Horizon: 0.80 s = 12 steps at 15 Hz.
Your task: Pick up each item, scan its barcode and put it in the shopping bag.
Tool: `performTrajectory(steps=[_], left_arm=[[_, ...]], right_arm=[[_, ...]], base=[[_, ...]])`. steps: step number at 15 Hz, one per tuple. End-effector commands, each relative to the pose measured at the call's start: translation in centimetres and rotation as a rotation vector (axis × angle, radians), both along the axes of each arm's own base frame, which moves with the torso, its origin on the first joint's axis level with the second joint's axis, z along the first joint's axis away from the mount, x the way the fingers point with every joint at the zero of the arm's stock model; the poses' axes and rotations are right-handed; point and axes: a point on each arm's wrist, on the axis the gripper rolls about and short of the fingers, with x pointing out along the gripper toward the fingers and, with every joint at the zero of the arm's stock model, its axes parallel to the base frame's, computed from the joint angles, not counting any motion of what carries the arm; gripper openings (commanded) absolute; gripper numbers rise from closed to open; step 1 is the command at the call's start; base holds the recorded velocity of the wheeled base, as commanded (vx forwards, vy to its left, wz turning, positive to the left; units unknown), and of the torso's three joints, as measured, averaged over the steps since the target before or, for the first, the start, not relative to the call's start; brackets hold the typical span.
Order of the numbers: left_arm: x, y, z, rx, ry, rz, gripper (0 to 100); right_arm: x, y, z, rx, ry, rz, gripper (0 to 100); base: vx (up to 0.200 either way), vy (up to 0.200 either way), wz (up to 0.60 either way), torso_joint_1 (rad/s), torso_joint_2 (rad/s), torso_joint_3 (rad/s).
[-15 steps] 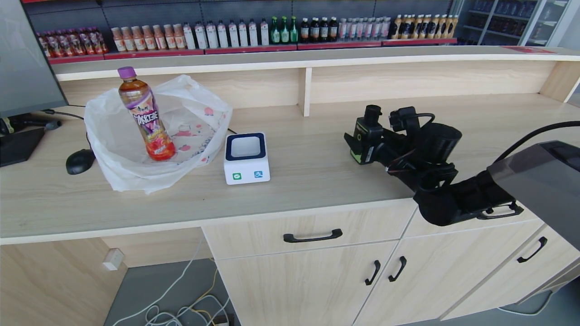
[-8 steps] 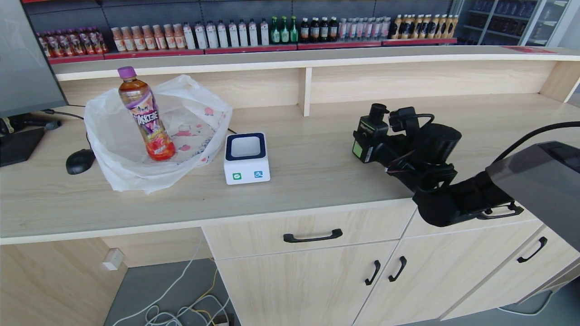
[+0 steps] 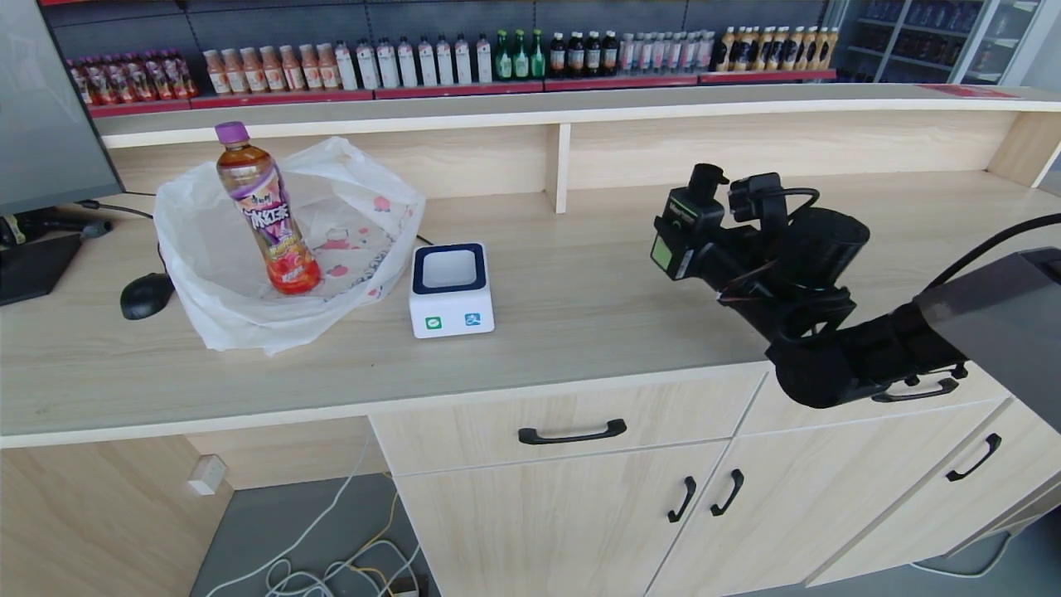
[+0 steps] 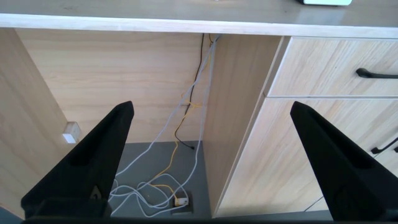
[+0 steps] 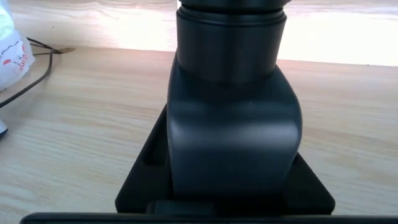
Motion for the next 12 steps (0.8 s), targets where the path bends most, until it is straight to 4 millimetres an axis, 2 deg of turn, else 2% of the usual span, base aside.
performTrajectory(steps=[1,5,6,9,12], left_arm=[[0.0,0.0,0.0,-0.001,0.0,0.0,100],[0.0,0.0,0.0,-0.001,0.0,0.0,100],[0.0,0.0,0.0,-0.001,0.0,0.0,100],[0.0,0.0,0.0,-0.001,0.0,0.0,100],[0.0,0.0,0.0,-0.001,0.0,0.0,100]], right_arm=[[-1.9,0.1,2.5,0.015,-0.042,0.018,0],[-5.6,0.3,3.0,0.009,-0.02,0.052,0],[-7.1,0.5,2.7,0.01,-0.025,0.072,0],[-9.7,0.6,2.4,0.016,-0.043,0.101,0],[-12.3,0.2,2.0,-0.051,-0.059,0.167,0]], base=[[0.0,0.0,0.0,0.0,0.0,0.0],[0.0,0.0,0.0,0.0,0.0,0.0],[0.0,0.0,0.0,0.0,0.0,0.0],[0.0,0.0,0.0,0.0,0.0,0.0],[0.0,0.0,0.0,0.0,0.0,0.0]])
